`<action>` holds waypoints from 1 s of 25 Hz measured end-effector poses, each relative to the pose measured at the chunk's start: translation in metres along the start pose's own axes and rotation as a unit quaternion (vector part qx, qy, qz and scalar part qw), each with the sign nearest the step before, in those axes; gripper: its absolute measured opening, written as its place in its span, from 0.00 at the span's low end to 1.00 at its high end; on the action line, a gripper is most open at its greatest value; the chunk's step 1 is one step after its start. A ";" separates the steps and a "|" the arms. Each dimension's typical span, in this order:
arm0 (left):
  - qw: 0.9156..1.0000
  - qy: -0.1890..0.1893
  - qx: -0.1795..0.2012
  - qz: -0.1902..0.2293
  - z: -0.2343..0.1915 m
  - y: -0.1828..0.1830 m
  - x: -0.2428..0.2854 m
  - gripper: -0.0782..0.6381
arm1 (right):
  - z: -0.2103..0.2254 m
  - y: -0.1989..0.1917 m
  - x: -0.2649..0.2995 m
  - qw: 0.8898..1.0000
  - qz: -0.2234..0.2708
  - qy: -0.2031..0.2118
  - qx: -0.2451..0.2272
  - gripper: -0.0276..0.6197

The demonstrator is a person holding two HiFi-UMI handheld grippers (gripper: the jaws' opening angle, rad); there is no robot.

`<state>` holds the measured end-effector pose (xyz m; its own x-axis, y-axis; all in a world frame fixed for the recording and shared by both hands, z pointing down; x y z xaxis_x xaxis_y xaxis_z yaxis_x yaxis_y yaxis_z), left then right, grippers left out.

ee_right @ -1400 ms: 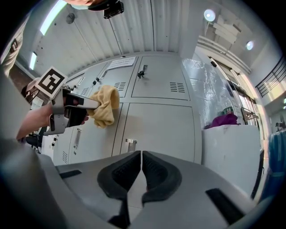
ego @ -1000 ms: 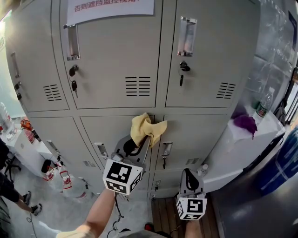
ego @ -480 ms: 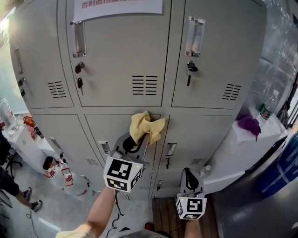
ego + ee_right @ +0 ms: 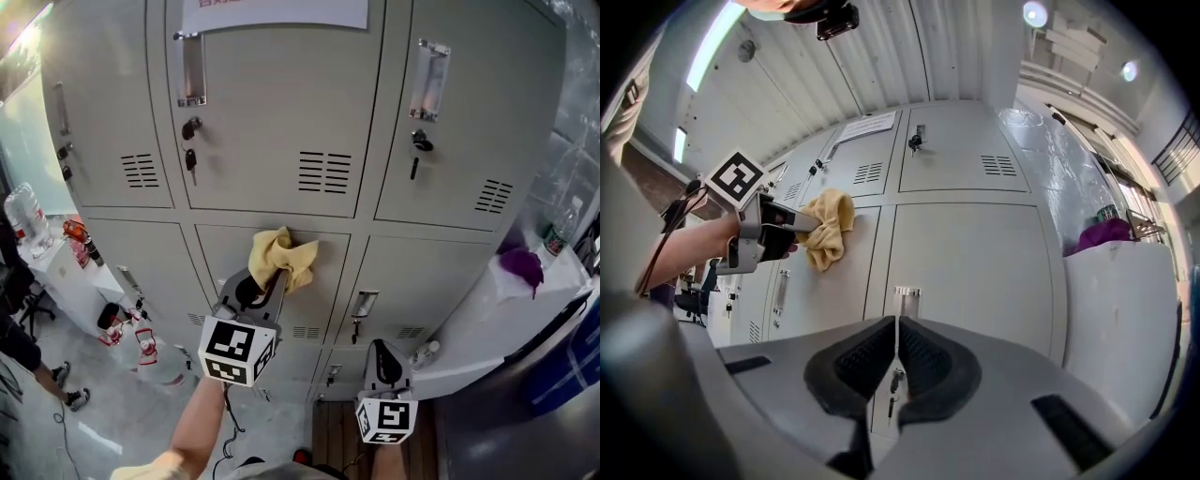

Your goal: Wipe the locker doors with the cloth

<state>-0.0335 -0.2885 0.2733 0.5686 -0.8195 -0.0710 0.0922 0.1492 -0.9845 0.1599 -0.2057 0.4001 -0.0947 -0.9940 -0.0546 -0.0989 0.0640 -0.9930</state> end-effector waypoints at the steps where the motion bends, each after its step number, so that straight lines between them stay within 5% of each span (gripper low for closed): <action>1: 1.000 0.006 0.000 -0.002 -0.006 -0.001 -0.003 0.22 | -0.003 0.000 0.001 1.000 0.000 0.003 0.000 0.08; 25: 0.987 0.153 0.027 -0.041 -0.112 -0.023 -0.069 0.21 | -0.047 0.000 0.025 0.998 0.003 0.060 0.005 0.08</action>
<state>-0.1666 -0.2974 0.2829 0.2853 -0.9574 -0.0453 0.1755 0.0986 -0.9795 0.1110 -0.2262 0.4037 -0.2130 -0.9758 -0.0486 -0.0880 0.0687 -0.9938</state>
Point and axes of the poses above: the fingertips, and each gripper's own axes: x forward along the fingers, z to its right, y out of its top, the point moved 1 cm from there along -x, backward along the fingers, and after that the axes turned 4 degrees about -y, right-handed, at the moved point
